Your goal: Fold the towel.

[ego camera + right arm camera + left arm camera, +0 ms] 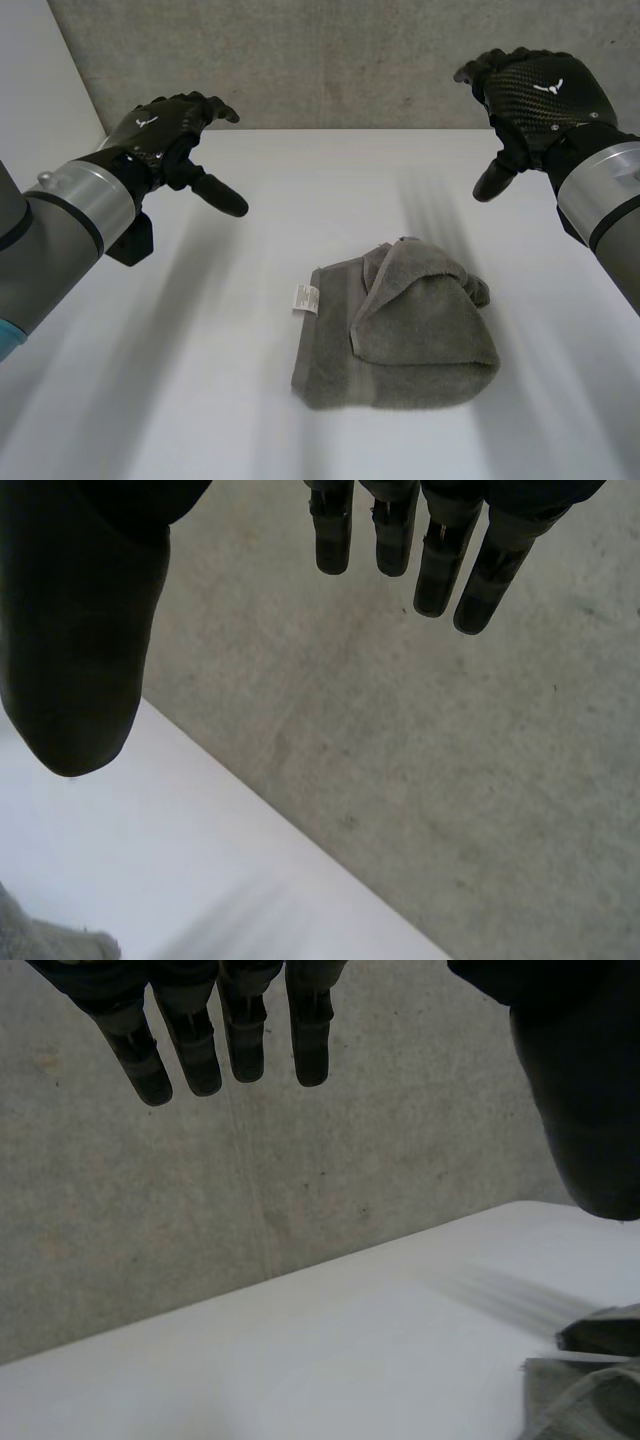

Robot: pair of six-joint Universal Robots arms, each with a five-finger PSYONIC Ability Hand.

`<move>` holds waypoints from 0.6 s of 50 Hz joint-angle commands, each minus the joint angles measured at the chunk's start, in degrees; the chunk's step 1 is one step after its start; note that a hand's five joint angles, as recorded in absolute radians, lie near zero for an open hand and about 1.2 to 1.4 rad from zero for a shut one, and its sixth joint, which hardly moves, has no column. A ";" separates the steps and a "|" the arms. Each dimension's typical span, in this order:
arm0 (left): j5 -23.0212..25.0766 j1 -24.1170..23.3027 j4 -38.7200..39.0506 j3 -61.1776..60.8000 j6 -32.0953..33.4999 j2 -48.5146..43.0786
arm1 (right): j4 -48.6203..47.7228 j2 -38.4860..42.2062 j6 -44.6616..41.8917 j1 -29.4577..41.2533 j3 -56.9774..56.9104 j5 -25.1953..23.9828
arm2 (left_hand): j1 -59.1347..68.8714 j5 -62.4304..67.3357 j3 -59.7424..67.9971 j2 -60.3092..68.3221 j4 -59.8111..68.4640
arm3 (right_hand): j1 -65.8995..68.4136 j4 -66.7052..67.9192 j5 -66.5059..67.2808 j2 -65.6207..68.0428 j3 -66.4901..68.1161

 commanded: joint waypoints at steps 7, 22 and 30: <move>-6.84 -0.62 -2.60 2.24 -0.38 -0.49 | 5.44 3.93 3.74 -0.34 -3.27 2.43 | -6.33 -1.79 -3.31 -3.49 -3.76 | -3.66 -4.35 -3.61 -4.57 -3.03; -7.02 -1.41 -2.43 1.71 -0.38 -0.57 | 5.71 3.76 6.83 -1.58 -3.71 2.34 | -6.33 -1.79 -3.31 -3.49 -3.76 | -3.66 -4.35 -3.61 -4.57 -3.03; -7.02 -1.50 -2.25 1.62 -0.38 -0.57 | 5.62 3.67 6.83 -1.58 -3.71 2.34 | -6.50 -1.96 -3.31 -3.66 -3.76 | -3.66 -4.35 -3.61 -4.57 -3.03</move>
